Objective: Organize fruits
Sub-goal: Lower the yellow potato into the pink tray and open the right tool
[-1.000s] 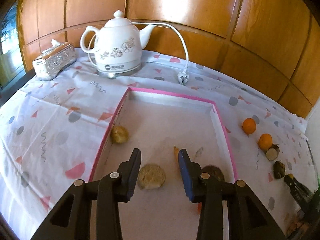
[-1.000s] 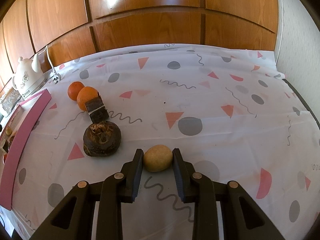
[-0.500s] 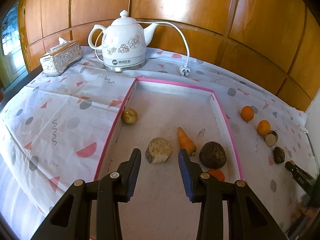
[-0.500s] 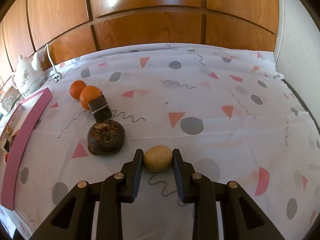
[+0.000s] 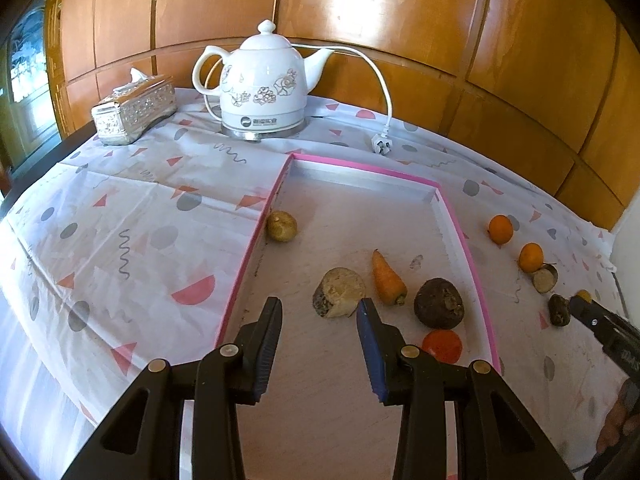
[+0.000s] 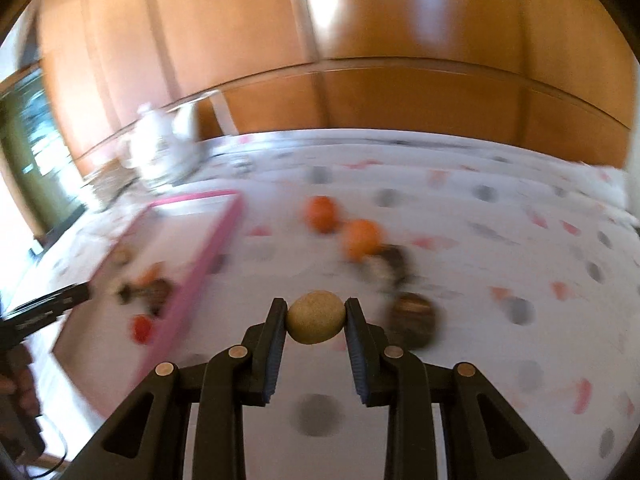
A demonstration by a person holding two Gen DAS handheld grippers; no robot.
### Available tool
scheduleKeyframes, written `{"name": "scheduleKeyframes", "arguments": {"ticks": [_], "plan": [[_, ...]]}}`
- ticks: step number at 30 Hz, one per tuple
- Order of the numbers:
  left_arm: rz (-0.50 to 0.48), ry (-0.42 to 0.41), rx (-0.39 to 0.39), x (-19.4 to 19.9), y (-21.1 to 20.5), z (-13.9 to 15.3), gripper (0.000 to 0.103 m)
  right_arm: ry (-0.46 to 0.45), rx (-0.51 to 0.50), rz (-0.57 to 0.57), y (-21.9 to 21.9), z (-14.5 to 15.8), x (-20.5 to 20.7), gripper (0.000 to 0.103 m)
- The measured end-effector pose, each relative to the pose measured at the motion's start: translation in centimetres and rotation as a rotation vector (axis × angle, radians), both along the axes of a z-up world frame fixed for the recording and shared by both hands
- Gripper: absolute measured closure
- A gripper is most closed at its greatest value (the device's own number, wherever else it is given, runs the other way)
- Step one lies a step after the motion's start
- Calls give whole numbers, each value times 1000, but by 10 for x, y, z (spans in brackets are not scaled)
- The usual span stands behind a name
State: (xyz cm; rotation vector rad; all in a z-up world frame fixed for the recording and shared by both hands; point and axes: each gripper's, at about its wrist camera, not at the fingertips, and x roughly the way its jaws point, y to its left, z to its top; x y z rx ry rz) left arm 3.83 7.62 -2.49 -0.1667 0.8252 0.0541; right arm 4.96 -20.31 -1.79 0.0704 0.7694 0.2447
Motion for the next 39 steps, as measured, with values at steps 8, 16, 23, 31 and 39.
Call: {"name": "scheduleKeyframes", "arguments": {"ticks": [8, 16, 23, 31, 39], "plan": [[34, 0, -14, -5, 15, -1, 64, 29, 72, 229, 87, 8, 12, 74], [58, 4, -27, -6, 28, -3, 64, 85, 71, 349, 157, -4, 29, 73], [65, 8, -32, -8, 31, -4, 64, 95, 46, 333, 169, -16, 31, 73], [49, 5, -23, -9, 25, -3, 64, 62, 48, 288, 154, -11, 22, 73], [19, 0, 1, -10, 10, -1, 64, 19, 39, 230, 137, -4, 13, 73]]}}
